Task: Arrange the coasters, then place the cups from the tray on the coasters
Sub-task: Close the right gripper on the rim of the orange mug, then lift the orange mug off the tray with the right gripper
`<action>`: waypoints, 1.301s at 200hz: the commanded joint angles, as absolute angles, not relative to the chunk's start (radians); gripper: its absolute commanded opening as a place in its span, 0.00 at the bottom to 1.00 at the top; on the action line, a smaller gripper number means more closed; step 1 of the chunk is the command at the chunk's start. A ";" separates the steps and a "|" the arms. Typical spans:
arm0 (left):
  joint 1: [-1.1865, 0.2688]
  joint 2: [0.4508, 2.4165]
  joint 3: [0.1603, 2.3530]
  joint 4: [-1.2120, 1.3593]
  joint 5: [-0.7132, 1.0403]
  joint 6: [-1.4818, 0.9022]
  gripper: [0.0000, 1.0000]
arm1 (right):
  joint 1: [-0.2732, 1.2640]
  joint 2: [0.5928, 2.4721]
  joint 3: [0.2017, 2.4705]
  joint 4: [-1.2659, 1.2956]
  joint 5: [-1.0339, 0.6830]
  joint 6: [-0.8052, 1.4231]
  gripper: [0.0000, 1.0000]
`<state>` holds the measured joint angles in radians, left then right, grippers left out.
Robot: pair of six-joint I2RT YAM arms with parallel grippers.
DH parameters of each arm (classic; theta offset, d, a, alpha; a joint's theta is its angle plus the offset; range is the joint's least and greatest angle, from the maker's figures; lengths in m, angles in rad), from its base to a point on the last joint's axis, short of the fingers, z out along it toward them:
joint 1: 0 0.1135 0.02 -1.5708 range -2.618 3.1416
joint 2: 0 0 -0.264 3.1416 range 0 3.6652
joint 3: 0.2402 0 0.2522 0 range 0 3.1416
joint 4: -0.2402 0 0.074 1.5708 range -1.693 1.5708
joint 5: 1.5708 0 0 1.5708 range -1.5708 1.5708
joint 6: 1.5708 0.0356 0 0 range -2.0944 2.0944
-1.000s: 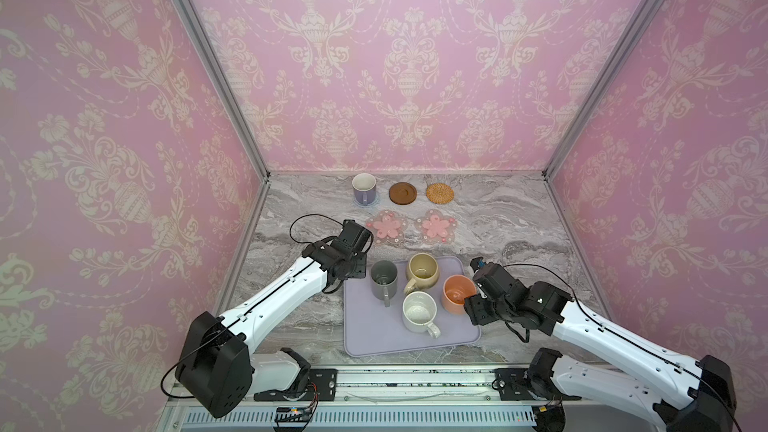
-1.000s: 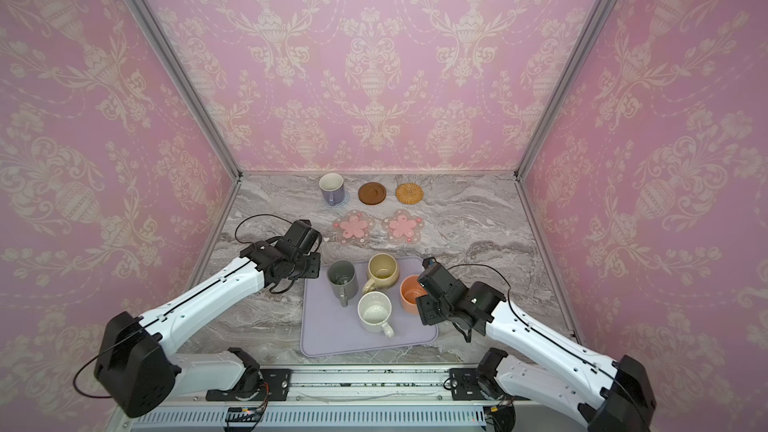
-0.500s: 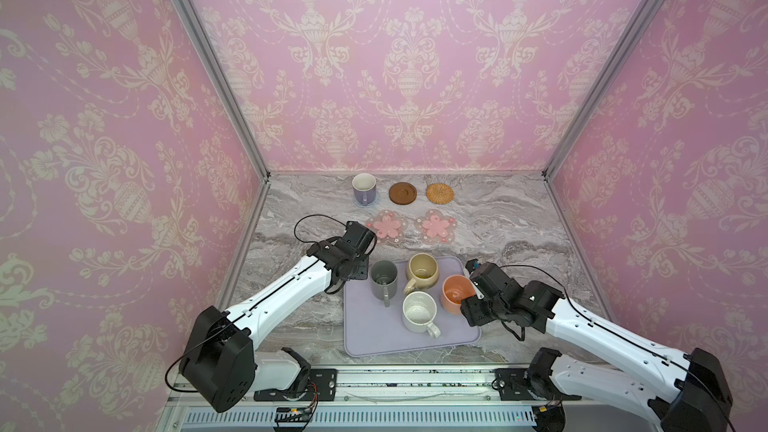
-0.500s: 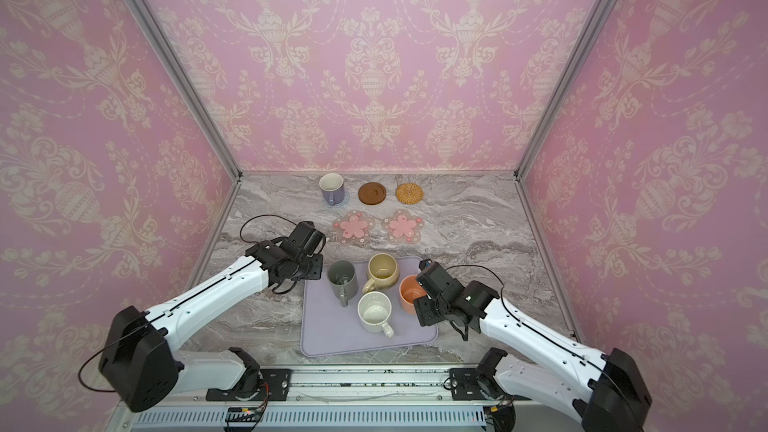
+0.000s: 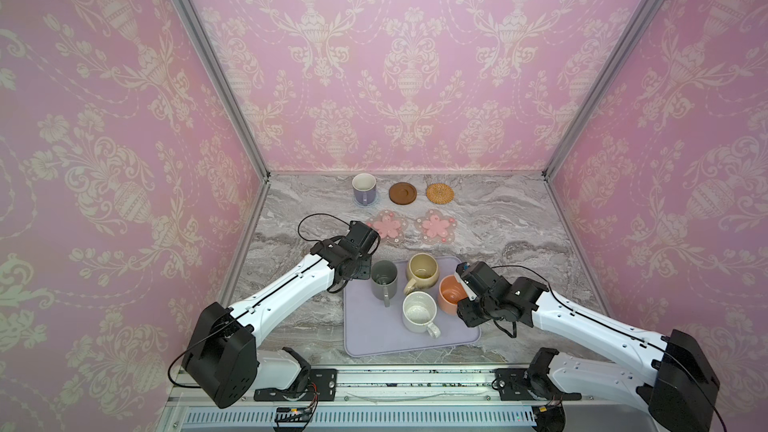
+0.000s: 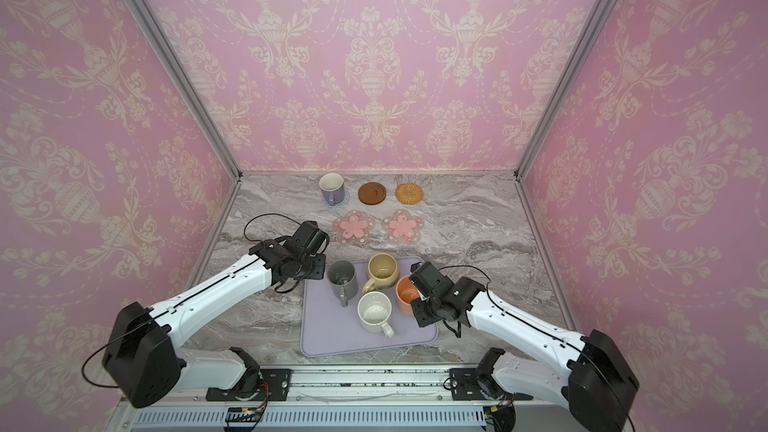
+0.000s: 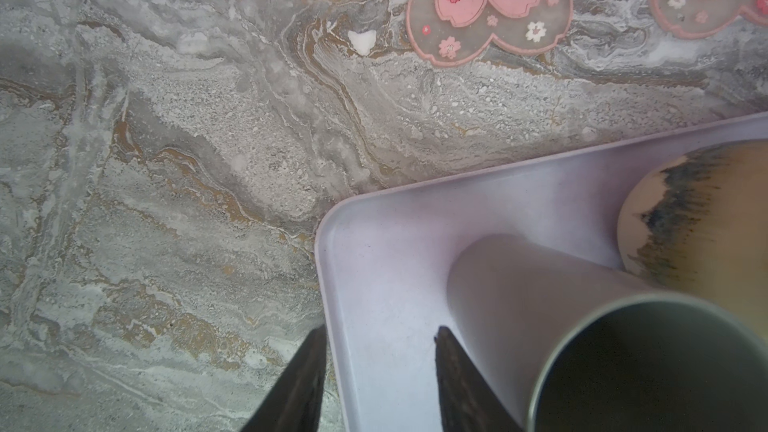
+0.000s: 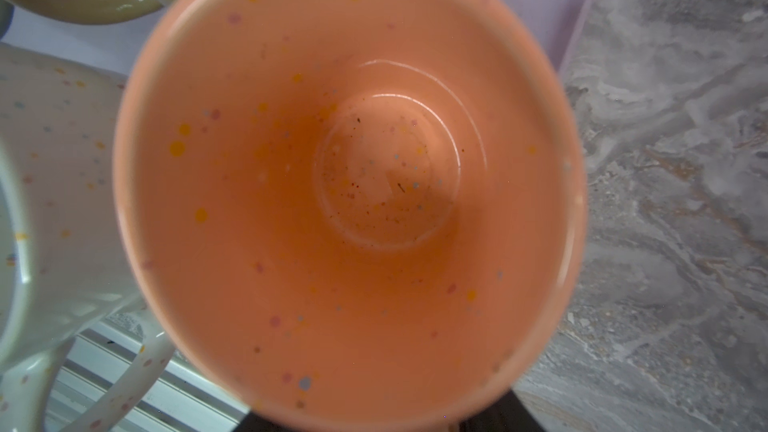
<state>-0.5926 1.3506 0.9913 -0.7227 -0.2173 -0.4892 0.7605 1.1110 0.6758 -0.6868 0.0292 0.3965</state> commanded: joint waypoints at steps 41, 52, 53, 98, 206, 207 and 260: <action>-0.612 1.356 1.011 -0.733 -0.242 -0.514 0.46 | 0.758 1.130 0.686 -0.648 0.084 0.463 0.34; -0.611 1.353 1.007 -0.733 -0.244 -0.514 0.46 | 0.757 1.135 0.683 -0.645 0.082 0.467 0.33; -0.611 1.352 1.006 -0.733 -0.244 -0.514 0.46 | 0.757 1.136 0.683 -0.644 0.082 0.467 0.33; -0.612 1.341 0.993 -0.732 -0.258 -0.515 0.46 | 0.758 1.170 0.683 -0.639 0.081 0.468 0.32; -0.612 1.331 0.960 -0.723 -0.267 -0.515 0.46 | 0.758 1.193 0.686 -0.606 0.111 0.489 0.15; -0.613 1.331 0.960 -0.722 -0.266 -0.515 0.46 | 0.758 1.193 0.686 -0.606 0.111 0.489 0.15; -0.612 1.325 0.949 -0.716 -0.267 -0.518 0.46 | 0.759 1.169 0.685 -0.609 0.125 0.478 0.00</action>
